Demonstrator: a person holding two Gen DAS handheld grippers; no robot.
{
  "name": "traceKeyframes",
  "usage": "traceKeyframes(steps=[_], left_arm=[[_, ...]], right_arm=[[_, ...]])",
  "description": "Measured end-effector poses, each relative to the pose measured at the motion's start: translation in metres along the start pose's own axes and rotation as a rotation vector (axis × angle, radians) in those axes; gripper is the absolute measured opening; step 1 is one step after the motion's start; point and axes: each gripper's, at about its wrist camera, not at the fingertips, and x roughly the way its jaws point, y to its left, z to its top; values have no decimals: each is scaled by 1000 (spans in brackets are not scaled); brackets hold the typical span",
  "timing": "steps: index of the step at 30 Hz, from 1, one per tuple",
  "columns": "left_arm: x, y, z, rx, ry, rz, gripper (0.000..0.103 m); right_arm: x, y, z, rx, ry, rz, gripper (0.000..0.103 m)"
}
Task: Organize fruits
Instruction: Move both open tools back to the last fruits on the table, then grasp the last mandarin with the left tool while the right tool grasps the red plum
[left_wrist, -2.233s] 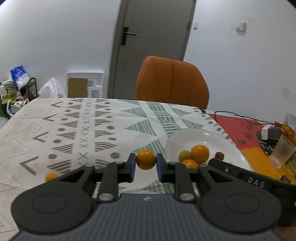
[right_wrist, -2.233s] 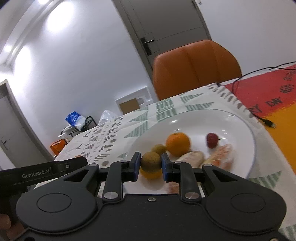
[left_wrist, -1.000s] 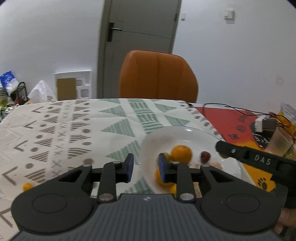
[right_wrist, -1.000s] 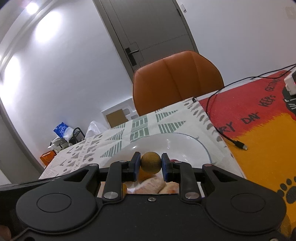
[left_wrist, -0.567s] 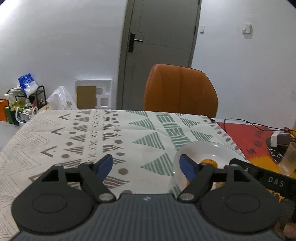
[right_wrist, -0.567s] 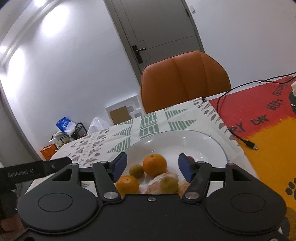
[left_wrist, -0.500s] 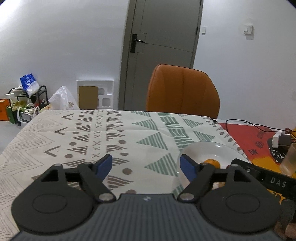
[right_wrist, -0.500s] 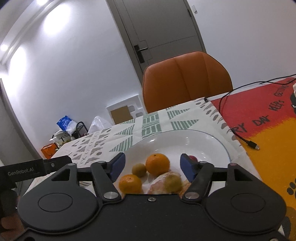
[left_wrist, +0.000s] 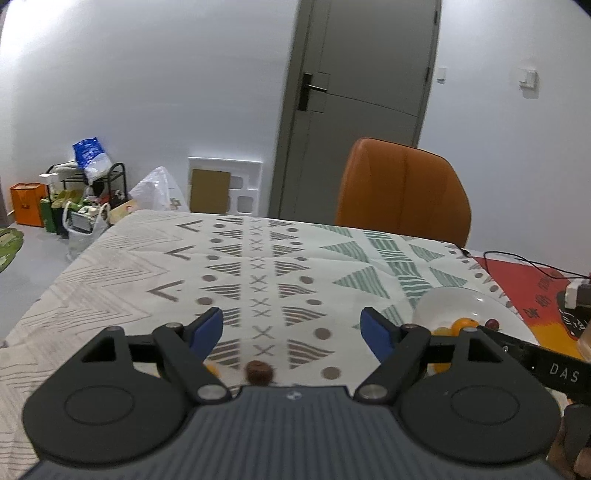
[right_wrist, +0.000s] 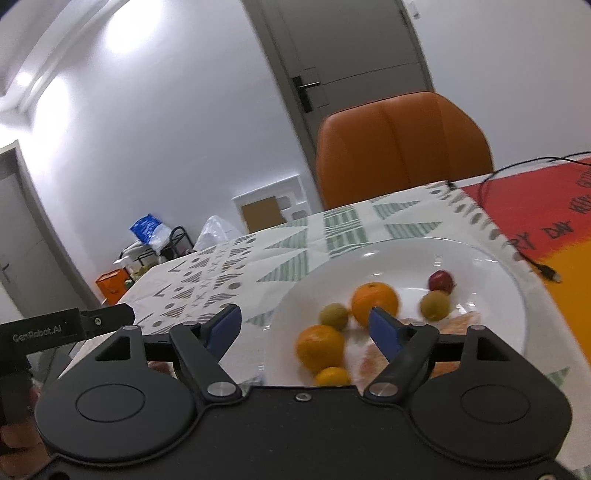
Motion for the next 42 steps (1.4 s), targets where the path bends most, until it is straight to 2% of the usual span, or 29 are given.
traceKeyframes(steps=[17,30,35,42], left_arm=[[-10,57,-14,-77,7,67,80],[5,77,-30,-121,45,36,79],[15,81,-33,-134,66,19,73],[29,82,-37,-146,83,-5,66]], right_arm=[[18,59,-17,-76,58,84,76],[38,85,-32,-128,121,116,75],[44,88,-33,-132,136,116,71],[49,94,-35,-150,154,108,70]])
